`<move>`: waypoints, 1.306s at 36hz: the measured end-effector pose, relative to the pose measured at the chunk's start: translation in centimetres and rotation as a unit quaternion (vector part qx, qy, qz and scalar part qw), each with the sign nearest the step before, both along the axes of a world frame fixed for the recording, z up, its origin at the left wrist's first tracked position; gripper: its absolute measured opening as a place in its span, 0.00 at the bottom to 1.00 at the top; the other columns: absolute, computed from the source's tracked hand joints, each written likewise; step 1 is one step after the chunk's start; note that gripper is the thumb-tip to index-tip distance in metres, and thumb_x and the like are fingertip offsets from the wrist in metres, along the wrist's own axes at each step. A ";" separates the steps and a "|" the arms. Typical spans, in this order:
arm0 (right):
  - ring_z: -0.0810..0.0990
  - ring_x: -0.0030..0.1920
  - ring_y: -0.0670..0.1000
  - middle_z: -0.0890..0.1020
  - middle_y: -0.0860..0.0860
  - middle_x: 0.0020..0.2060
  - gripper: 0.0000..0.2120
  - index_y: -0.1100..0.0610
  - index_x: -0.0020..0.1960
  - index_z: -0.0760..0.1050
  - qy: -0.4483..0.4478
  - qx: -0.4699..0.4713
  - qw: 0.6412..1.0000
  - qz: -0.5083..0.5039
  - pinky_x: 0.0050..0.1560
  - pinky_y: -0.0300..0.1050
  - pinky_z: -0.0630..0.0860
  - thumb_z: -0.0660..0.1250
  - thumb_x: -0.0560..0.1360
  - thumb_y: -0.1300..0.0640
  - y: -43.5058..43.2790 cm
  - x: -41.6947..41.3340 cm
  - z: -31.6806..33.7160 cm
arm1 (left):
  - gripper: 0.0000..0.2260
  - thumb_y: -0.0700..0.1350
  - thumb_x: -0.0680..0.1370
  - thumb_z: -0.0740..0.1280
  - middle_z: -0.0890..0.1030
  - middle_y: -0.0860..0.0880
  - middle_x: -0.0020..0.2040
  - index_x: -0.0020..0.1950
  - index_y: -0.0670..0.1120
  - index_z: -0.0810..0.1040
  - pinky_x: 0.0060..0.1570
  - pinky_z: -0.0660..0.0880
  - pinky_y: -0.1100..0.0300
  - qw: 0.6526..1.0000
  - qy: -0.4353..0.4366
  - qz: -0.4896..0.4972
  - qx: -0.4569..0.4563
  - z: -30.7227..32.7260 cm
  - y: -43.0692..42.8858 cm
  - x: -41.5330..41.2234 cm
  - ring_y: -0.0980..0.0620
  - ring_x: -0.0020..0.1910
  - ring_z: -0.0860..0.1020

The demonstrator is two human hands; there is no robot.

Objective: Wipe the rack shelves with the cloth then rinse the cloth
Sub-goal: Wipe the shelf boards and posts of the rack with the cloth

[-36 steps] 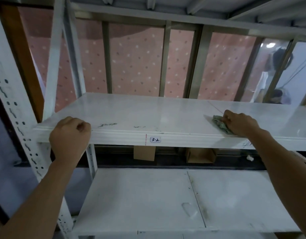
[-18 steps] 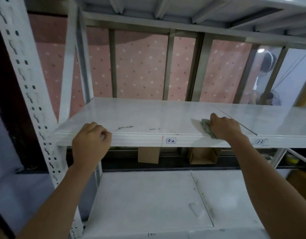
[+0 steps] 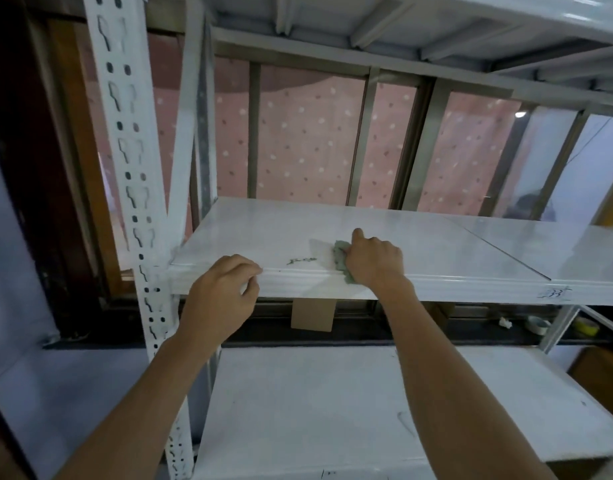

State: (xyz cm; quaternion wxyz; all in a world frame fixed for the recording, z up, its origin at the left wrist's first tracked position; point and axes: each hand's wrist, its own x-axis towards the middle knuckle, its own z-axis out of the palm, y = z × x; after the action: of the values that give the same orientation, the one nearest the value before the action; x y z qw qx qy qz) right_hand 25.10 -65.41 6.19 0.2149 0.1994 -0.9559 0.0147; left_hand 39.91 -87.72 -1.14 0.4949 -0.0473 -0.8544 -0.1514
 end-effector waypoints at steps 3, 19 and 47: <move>0.79 0.46 0.60 0.81 0.57 0.47 0.11 0.58 0.58 0.67 -0.006 -0.007 0.999 0.036 0.41 0.49 0.67 0.54 0.81 0.52 -3.8 1.3 0.0 | 0.09 0.37 0.76 0.67 0.86 0.48 0.48 0.51 0.40 0.87 0.44 0.85 0.51 1.000 0.009 0.000 -0.016 -0.3 -0.6 0.3 0.48 0.47 0.83; 0.73 0.31 0.47 0.76 0.45 0.32 0.07 0.54 0.52 0.71 -0.094 0.005 0.886 0.455 0.36 0.48 0.73 0.61 0.82 0.51 -12.0 5.4 1.3 | 0.09 0.37 0.77 0.64 0.81 0.45 0.49 0.50 0.40 0.84 0.49 0.79 0.55 0.999 0.017 0.030 0.040 2.0 -4.3 3.6 0.45 0.48 0.81; 0.73 0.32 0.49 0.80 0.51 0.34 0.07 0.57 0.52 0.73 -0.006 -0.064 0.930 0.361 0.31 0.30 0.66 0.63 0.81 0.53 10.4 -0.4 5.4 | 0.14 0.32 0.72 0.78 0.84 0.59 0.42 0.45 0.51 0.87 0.44 0.76 0.72 0.965 -0.063 -0.218 0.130 8.0 13.7 -7.4 0.58 0.43 0.83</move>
State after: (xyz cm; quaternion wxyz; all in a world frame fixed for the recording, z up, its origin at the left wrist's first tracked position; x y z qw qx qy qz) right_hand 24.70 -55.02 11.59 0.2015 0.5166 -0.8178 0.1540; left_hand 32.55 -74.04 6.89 0.3966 -0.1581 -0.8259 -0.3682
